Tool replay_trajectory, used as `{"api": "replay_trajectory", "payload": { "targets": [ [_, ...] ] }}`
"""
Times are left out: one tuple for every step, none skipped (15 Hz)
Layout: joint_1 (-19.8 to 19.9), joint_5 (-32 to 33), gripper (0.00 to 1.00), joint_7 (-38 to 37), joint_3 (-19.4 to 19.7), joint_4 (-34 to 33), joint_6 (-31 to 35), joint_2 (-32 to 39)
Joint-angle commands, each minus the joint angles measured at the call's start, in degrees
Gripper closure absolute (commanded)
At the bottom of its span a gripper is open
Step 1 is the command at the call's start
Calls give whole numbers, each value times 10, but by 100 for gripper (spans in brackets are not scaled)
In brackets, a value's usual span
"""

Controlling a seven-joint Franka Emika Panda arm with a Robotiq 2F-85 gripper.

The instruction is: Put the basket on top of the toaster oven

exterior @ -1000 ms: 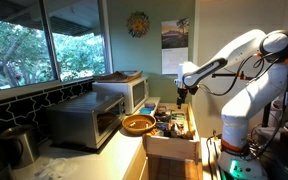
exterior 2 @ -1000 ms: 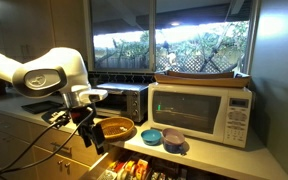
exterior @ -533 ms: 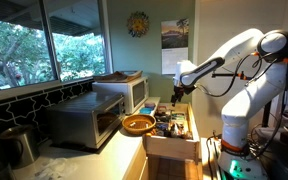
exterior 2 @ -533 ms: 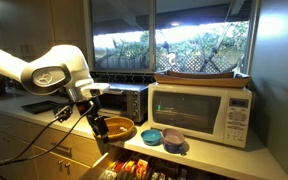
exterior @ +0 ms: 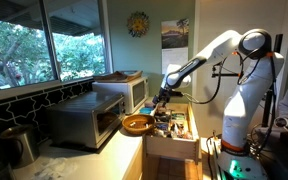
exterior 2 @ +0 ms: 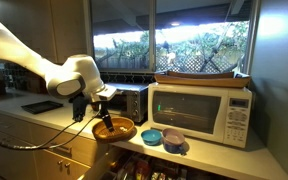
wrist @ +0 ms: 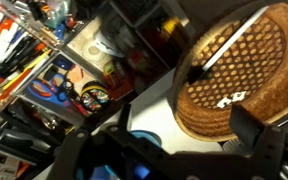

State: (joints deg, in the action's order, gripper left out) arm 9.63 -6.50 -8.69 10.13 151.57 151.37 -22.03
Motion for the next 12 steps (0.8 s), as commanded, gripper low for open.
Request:
{"api": "replay_trajectory", "payload": {
  "targets": [
    [-85, -158, 0, 102, 72, -20, -8, 50],
    [-89, -191, 0, 128, 78, -22, -28, 54],
    [-90, -212, 0, 149, 84, -24, -44, 61],
    [-80, -211, 0, 154, 83, -28, -64, 72],
    [-69, -206, 0, 157, 79, -29, -76, 80],
    [-62, -194, 0, 137, 59, -17, -49, 62],
    [-59, -194, 0, 141, 61, -18, -58, 67],
    [-57, -194, 0, 143, 62, -19, -59, 72],
    [-57, -195, 0, 144, 62, -19, -59, 74],
    [-47, -176, 0, 104, 49, -19, -19, 89],
    [-56, -204, 0, 115, 54, -23, -4, 99],
    [-55, -211, 0, 104, 49, -25, 27, 114]
  ]
}}
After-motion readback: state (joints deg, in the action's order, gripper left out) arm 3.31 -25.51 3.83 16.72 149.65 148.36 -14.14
